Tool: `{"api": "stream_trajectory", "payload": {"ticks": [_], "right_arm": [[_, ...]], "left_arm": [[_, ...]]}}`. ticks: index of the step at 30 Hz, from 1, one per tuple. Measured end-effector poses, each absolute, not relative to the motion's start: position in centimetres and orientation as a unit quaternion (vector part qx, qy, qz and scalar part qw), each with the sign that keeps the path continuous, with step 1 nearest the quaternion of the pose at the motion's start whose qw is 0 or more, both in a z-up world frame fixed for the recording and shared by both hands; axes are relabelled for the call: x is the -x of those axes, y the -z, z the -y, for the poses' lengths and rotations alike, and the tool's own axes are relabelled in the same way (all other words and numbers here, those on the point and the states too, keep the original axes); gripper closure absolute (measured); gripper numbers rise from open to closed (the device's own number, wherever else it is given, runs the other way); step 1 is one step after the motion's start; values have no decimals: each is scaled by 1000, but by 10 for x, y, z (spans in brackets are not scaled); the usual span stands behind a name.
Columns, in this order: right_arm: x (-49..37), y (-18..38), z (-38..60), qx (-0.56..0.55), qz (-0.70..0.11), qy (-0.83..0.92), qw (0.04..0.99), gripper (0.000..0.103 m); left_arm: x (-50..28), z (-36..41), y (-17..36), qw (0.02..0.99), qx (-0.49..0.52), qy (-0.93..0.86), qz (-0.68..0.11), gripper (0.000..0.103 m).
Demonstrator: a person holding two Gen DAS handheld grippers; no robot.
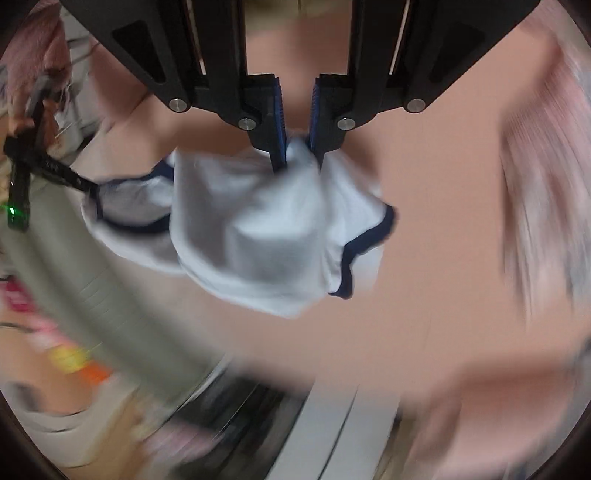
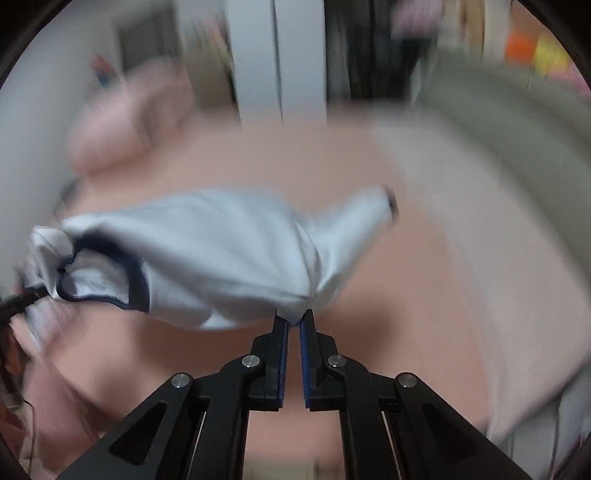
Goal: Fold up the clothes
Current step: 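Lift the white shirt with both grippers and spread it flat on the bed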
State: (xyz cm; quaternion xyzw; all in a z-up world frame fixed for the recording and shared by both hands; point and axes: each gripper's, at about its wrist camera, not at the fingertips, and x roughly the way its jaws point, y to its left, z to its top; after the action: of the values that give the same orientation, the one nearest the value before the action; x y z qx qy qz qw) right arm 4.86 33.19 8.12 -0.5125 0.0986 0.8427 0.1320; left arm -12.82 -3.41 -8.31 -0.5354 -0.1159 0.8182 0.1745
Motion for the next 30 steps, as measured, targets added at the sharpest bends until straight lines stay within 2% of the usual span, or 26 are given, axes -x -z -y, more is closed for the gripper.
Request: {"api": "stream_trajectory", "payload": {"ticks": [2, 4, 5, 6, 8, 11, 14, 18, 21, 24, 27, 30], "right_arm": [[-52, -35, -335, 562, -127, -806, 132, 98], [-63, -29, -333, 565, -151, -800, 130, 98], [-68, -34, -332, 555, -154, -806, 133, 98], [-69, -42, -333, 546, -145, -814, 139, 97], [-61, -51, -341, 533, -107, -827, 144, 92], [-61, -39, -330, 553, -71, -826, 81, 88], [-45, -19, -305, 572, -45, -819, 22, 88], [-12, 6, -289, 580, -41, -813, 21, 88], [-6, 33, -301, 626, -45, -777, 50, 88], [-32, 46, -322, 659, -87, -747, 34, 88], [-59, 43, -340, 672, -135, -728, 25, 88], [-69, 12, -340, 625, -115, -772, 26, 88]], "left_arm": [[125, 41, 113, 153, 571, -796, 132, 93], [118, 49, 110, 143, 555, -809, 129, 89], [116, 53, 107, 132, 542, -822, 113, 78], [110, 54, 100, 127, 523, -837, 99, 63], [102, 47, 84, 136, 481, -863, 72, 52], [104, 12, 58, 186, 418, -888, 31, 51], [127, -32, 61, 207, 383, -899, -42, 51], [166, -47, 110, 208, 518, -828, -51, 52], [146, -27, 132, 176, 571, -796, -94, 52], [115, 3, 146, 151, 610, -770, -106, 52], [94, 16, 132, 155, 589, -788, -92, 52], [88, 8, 111, 195, 531, -821, -67, 52]]}}
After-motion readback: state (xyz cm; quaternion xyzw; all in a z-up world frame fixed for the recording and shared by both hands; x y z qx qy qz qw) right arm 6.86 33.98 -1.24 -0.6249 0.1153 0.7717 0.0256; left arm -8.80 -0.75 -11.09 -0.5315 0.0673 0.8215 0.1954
